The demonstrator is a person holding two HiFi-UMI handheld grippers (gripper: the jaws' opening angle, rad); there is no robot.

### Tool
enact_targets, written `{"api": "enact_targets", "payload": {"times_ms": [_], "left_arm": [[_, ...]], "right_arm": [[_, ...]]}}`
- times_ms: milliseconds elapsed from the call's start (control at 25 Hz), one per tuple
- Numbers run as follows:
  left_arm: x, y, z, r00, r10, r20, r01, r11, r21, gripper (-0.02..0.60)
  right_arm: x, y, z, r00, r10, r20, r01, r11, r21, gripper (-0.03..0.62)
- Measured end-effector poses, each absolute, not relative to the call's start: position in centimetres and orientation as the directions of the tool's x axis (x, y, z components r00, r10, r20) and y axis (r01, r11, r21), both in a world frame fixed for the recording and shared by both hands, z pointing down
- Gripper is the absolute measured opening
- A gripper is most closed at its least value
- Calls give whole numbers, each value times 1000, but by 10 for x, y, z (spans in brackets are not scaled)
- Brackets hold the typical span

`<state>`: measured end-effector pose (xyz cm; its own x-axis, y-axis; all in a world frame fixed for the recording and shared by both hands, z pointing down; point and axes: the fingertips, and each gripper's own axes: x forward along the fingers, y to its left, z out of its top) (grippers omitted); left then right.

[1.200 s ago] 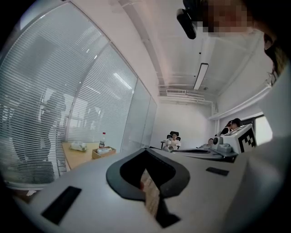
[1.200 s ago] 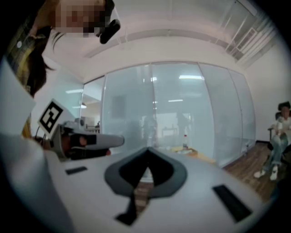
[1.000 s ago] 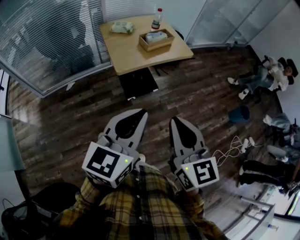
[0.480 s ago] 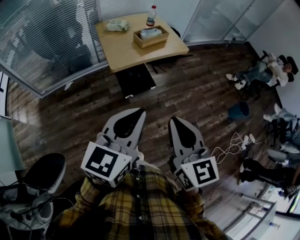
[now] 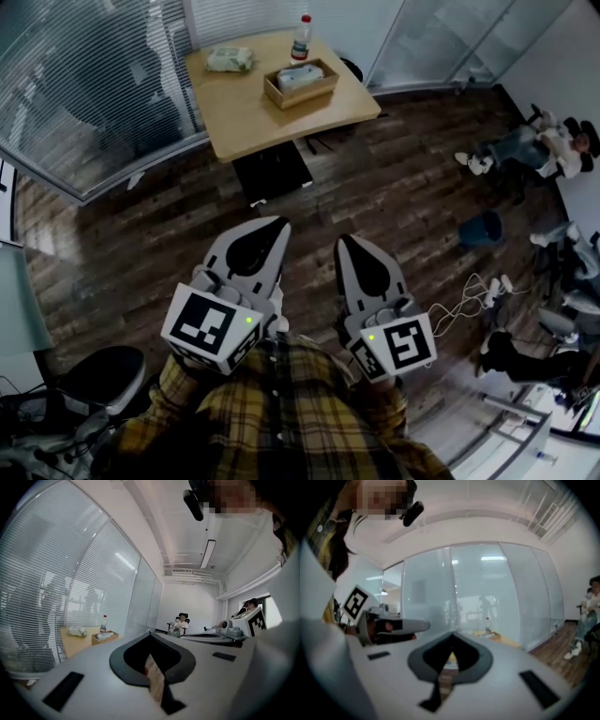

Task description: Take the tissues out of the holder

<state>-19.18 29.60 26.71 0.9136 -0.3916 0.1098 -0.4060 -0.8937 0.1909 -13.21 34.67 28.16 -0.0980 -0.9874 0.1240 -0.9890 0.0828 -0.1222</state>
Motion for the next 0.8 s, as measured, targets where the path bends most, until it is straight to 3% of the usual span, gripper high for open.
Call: {"api": "enact_targets", "payload": {"times_ms": [800], "left_arm": [[-114,110,280,913,-388,128,-408,-885,223,8]], "right_arm": [[-54,159,298,-115,-978,174,-987,92,-135,12]]}}
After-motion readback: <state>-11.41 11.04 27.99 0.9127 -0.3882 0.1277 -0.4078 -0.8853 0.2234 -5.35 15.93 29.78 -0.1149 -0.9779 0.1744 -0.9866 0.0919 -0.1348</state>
